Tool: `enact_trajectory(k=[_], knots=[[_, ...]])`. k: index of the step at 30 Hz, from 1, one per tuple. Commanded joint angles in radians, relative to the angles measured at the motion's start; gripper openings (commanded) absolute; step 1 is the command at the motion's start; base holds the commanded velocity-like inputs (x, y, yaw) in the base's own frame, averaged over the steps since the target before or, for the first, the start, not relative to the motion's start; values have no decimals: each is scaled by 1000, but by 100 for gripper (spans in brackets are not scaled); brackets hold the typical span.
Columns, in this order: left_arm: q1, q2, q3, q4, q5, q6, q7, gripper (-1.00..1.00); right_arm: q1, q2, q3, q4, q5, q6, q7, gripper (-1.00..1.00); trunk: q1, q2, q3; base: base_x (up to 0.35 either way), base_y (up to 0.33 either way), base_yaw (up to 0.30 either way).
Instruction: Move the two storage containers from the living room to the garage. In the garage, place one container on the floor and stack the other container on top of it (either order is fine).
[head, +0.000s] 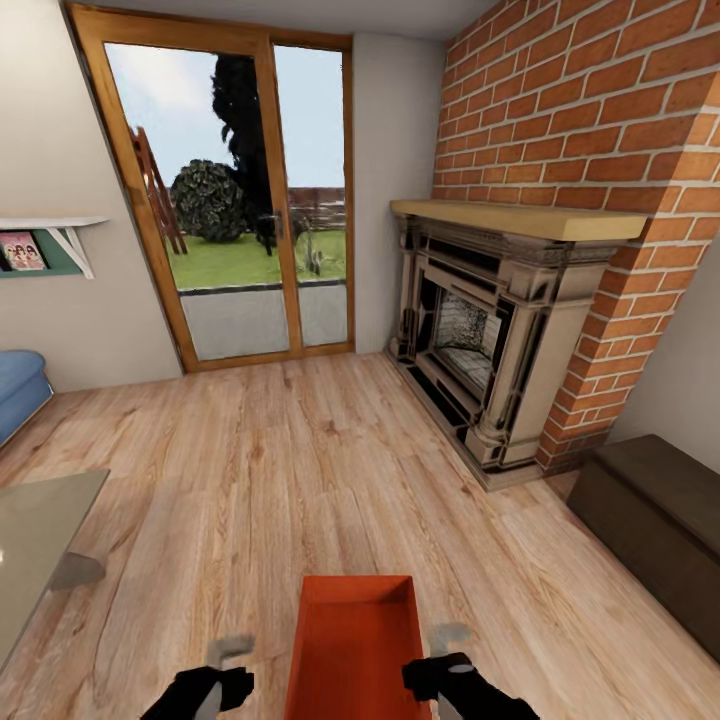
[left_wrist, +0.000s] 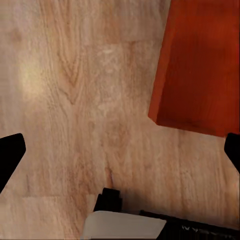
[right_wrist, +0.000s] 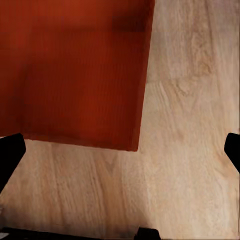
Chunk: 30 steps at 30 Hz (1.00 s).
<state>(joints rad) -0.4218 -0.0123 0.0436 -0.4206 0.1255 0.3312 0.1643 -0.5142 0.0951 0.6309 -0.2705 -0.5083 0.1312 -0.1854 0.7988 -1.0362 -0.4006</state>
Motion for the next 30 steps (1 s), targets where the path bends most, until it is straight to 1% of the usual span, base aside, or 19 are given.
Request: enact_trajectory(k=[1, 3, 4, 5, 6, 8, 9, 11, 13, 15, 17, 22, 30], knots=[[-34, -9, 3, 32, 8, -9, 5, 100, -20, 2, 7, 19, -8, -8, -11, 100, 0, -1, -2, 0, 0, 0], [-96, -29, -2, 94, -6, -33, 12, 100, -64, 5, 6, 77, -8, -53, -17, 100, 0, -1, -2, 0, 0, 0], [-140, -39, -5, 130, -34, -41, 25, 100, -92, 6, 6, 114, -9, -82, -20, 100, 0, -1, -2, 0, 0, 0], [-152, -41, -6, 138, -45, -43, 28, 100, -101, 6, 6, 123, -9, -88, -20, 100, 0, -1, -2, 0, 0, 0], [-170, -44, -6, 150, -63, -51, 32, 100, -113, 6, 6, 134, -11, -100, -21, 100, 0, -1, -2, 0, 0, 0], [-189, -57, -6, 163, -88, -78, 36, 100, -125, 9, 6, 149, -24, -116, -22, 100, 0, -1, -2, 0, 0, 0], [-197, -86, -8, 168, -100, -123, 38, 100, -130, 10, 6, 155, -41, -123, -22, 100, 0, -1, -2, 0, 0, 0], [-200, -102, -10, 170, -105, -144, 39, 100, -132, 10, 5, 158, -49, -126, -23, 100, 0, -1, -2, 0, 0, 0], [-201, -113, -15, 173, -122, -156, 44, 100, -133, 11, 5, 159, -54, -134, -23, 100, 0, -1, -2, 0, 0, 0], [-202, -116, -29, 185, -161, -170, 48, 100, -133, 11, 4, 162, -58, -142, -23, 100, 0, -1, -2, 0, 0, 0], [-202, -116, -30, 194, -176, -175, 50, 100, -133, 11, 4, 163, -59, -144, -29, 100, 0, -1, -2, 0, 0, 0], [-203, -115, -26, 197, -182, -179, 49, 100, -133, 11, 2, 162, -58, -146, -48, 100, 0, -1, -2, 0, 0, 0], [-203, -115, -24, 184, -181, -179, 50, 100, -133, 10, 1, 160, -56, -146, -51, 100, 0, -1, -2, 0, 0, 0]])
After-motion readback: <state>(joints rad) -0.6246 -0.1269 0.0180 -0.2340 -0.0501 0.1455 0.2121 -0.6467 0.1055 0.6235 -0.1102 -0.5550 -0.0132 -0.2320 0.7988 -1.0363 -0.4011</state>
